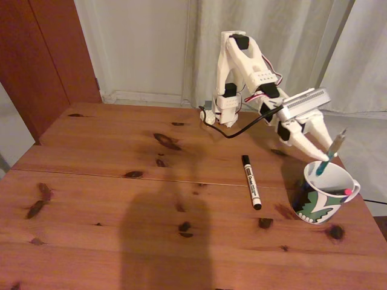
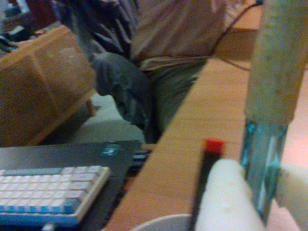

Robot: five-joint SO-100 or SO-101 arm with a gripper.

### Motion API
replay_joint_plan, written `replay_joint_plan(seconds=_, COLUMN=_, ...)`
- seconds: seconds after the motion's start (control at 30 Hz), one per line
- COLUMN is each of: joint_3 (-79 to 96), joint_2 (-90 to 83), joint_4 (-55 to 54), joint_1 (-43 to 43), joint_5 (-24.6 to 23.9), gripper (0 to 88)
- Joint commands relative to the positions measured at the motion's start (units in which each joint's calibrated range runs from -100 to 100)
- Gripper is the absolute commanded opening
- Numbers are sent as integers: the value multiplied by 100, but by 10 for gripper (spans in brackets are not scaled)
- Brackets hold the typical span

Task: Clean up the desk and place the pens and markers into the cup

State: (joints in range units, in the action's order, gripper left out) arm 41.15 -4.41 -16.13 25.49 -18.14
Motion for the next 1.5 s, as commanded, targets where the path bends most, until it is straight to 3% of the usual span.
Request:
replay_joint_plan(seconds=0.0, joint_3=-39, joint_2=-19, joint_4=-137, joint_1=-68, joint_5=18, gripper=10)
replay_joint_plan(seconds=0.23, joint_3=574, joint_2=-85, joint_4=-172, joint_1=-68, joint_5=196, gripper=123)
replay_joint_plan(seconds=0.6, joint_3=502, joint_2=-110, joint_4=-42, joint_1=-381, joint_5=196, gripper=123)
replay_joint_plan(seconds=0.87, joint_3=87, joint_2=-110, joint_4=1695, joint_1=-703, joint_5=206, gripper=123)
replay_joint_plan(seconds=1.1, joint_3=223, joint_2=-110, joint_4=2702, joint_1=-751, joint_5=500, gripper=127)
replay_joint_plan(seconds=1.47, joint_3=1061, joint_2=-110, joint_4=2831, joint_1=-767, joint_5=840, gripper=130)
